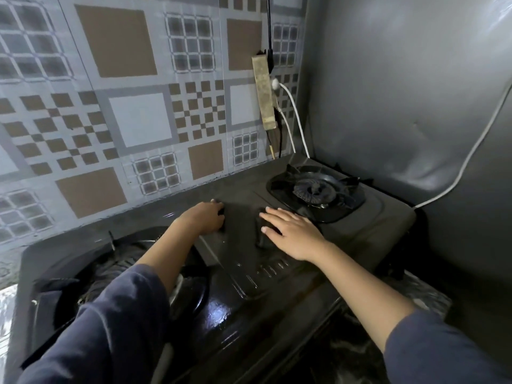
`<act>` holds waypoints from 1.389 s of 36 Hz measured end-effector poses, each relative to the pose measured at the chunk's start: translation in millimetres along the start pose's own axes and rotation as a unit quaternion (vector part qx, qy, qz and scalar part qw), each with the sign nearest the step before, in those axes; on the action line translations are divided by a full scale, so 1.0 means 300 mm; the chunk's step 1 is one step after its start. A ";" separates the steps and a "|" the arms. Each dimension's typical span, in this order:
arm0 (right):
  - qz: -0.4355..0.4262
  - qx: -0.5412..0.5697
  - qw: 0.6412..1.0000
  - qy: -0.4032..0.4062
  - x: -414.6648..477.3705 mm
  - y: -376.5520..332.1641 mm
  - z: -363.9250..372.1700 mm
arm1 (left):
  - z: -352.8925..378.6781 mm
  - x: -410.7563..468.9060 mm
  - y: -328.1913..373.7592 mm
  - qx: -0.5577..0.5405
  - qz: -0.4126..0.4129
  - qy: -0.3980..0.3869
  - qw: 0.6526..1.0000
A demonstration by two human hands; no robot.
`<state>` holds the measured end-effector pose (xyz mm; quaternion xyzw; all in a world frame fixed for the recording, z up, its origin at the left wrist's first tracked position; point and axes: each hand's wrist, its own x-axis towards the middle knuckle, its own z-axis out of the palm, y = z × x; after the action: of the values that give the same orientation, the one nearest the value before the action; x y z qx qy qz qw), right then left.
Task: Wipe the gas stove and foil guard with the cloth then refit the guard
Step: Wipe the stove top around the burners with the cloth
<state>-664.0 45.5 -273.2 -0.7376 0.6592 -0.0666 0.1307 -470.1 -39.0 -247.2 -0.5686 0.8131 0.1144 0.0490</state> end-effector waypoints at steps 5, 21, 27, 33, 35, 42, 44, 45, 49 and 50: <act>0.122 0.017 0.991 0.059 -0.049 -0.038 0.051 | 0.029 -0.026 -0.013 -0.010 -0.002 0.005 1.000; -0.031 -0.011 0.996 0.079 -0.191 -0.235 0.142 | 0.035 -0.101 -0.020 -0.021 0.013 0.013 1.000; -0.181 -0.030 0.982 0.039 -0.246 -0.187 0.104 | 0.037 -0.120 -0.005 -0.021 0.013 0.021 0.999; -0.231 -0.033 0.972 -0.015 -0.244 -0.058 0.045 | 0.048 -0.116 0.014 -0.035 -0.001 0.036 0.999; -0.207 -0.037 0.977 -0.020 -0.224 -0.018 0.032 | 0.057 -0.109 0.022 -0.044 -0.012 0.040 0.998; -0.155 -0.038 0.987 -0.029 -0.112 0.019 0.012 | 0.074 -0.104 0.097 -0.059 -0.022 0.046 0.997; -0.136 -0.030 0.990 -0.020 -0.069 0.019 0.011 | 0.078 -0.105 0.103 -0.063 -0.028 0.049 0.996; -0.126 -0.026 0.992 -0.017 -0.047 0.020 0.009 | 0.081 -0.107 0.103 -0.064 -0.031 0.052 0.996; -0.097 -0.006 0.995 -0.023 0.025 0.028 -0.001 | 0.099 -0.116 0.096 -0.068 -0.047 0.064 0.995; -0.088 -0.002 0.996 -0.023 0.040 0.029 -0.003 | 0.102 -0.118 0.097 -0.067 -0.053 0.065 0.994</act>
<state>-671.1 32.6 -275.5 -0.7944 0.5885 -0.0600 0.1382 -486.6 10.3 -265.6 -0.6187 0.7741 0.1288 -0.0359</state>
